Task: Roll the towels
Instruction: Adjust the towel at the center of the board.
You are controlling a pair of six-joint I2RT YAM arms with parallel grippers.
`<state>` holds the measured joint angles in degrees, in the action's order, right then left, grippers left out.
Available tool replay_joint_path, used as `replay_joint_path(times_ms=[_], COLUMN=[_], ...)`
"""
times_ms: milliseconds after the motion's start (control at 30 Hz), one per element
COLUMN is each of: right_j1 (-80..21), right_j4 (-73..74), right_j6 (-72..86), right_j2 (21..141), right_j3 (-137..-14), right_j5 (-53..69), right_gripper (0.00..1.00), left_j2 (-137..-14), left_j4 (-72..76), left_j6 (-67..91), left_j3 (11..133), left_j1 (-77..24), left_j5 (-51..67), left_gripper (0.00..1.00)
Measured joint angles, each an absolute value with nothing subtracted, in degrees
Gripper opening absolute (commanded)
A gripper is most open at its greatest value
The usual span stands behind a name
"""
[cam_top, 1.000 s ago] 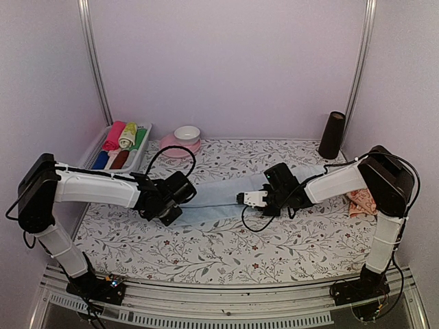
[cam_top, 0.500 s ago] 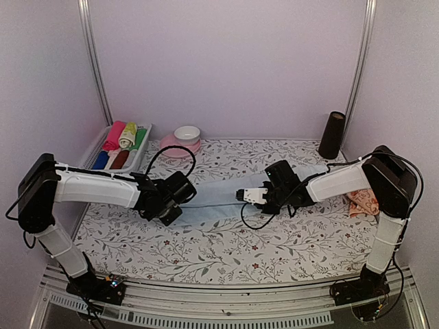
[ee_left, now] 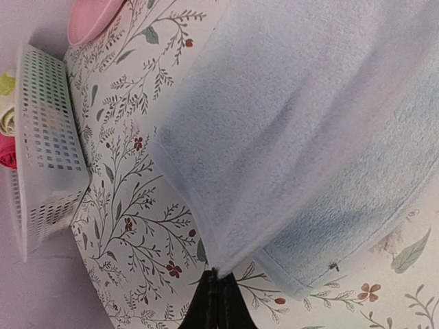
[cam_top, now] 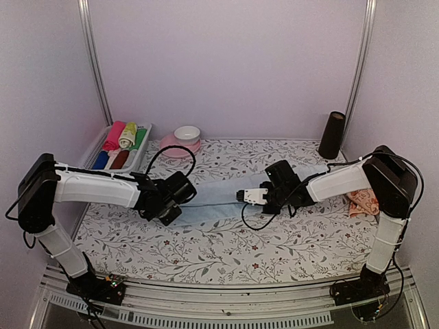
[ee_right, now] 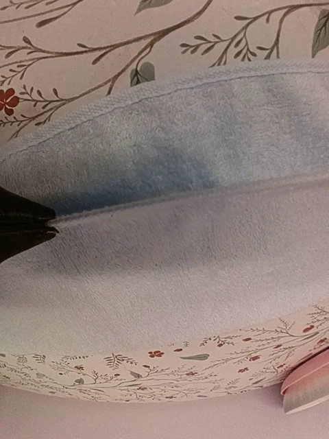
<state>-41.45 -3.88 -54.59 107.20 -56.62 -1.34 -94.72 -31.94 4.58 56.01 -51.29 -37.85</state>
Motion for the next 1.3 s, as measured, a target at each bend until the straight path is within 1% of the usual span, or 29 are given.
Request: replay_joint_path(times_ms=[333,1000,1300], right_j1=[-41.45,-41.45,-41.47], right_j4=[-1.23,4.97,6.22], right_j6=[-56.69,-59.42,-59.44], right_j2=[103.57,103.57,104.73], right_j3=[-55.68,-55.40,-55.44], right_j5=[0.82,3.99,4.71], right_gripper=[0.02,0.02,0.04], left_j2=[-94.72,-96.16,-99.48], left_j4=[-34.68,-38.44,-38.94], left_j6=[4.99,5.63,5.61], left_j3=[56.40,56.69,56.88], left_j1=[-53.06,-54.92,-55.05], left_j5=[-37.74,-33.76,-32.12], left_gripper=[0.00,0.00,0.00])
